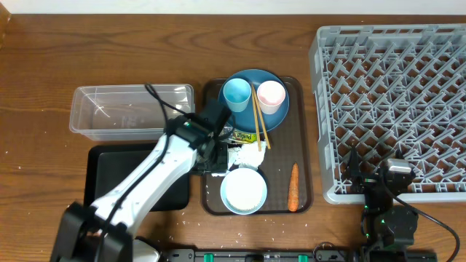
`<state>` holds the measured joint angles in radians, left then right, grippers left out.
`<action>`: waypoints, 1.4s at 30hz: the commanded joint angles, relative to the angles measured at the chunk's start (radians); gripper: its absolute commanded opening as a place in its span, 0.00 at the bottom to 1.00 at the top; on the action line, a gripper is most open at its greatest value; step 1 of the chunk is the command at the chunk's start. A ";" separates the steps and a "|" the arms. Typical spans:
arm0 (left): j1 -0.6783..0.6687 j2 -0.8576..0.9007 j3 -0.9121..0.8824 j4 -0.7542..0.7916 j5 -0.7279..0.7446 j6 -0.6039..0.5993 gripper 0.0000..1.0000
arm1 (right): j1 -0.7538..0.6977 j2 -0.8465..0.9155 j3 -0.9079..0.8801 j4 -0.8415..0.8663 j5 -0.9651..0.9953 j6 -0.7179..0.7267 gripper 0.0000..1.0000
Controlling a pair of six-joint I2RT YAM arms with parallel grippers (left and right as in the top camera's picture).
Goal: Sort waste into correct bins and load items into the dishwasher rack
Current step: 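Reach the left gripper to the white tissue on the tray and grasp it, then carry the tissue with the left gripper into the clear bin and release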
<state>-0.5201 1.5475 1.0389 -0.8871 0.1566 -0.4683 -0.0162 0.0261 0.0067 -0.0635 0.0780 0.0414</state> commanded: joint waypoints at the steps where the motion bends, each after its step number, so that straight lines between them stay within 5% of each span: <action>1: -0.003 0.053 -0.005 0.020 -0.011 -0.005 0.43 | -0.005 0.003 -0.001 -0.004 0.000 0.003 0.99; 13: -0.003 0.201 -0.005 0.097 -0.012 -0.005 0.43 | -0.005 0.003 -0.001 -0.004 0.000 0.003 0.99; 21: -0.002 0.204 -0.005 0.090 -0.012 0.003 0.06 | -0.005 0.003 -0.001 -0.004 0.000 0.003 0.99; 36: -0.001 -0.081 0.078 -0.009 -0.028 0.030 0.06 | -0.005 0.003 -0.001 -0.004 0.000 0.003 0.99; 42: 0.033 -0.250 0.078 0.050 -0.255 0.030 0.06 | -0.005 0.003 -0.001 -0.004 0.000 0.003 0.99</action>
<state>-0.5117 1.3567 1.0969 -0.8505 0.0635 -0.4469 -0.0162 0.0261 0.0067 -0.0635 0.0780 0.0414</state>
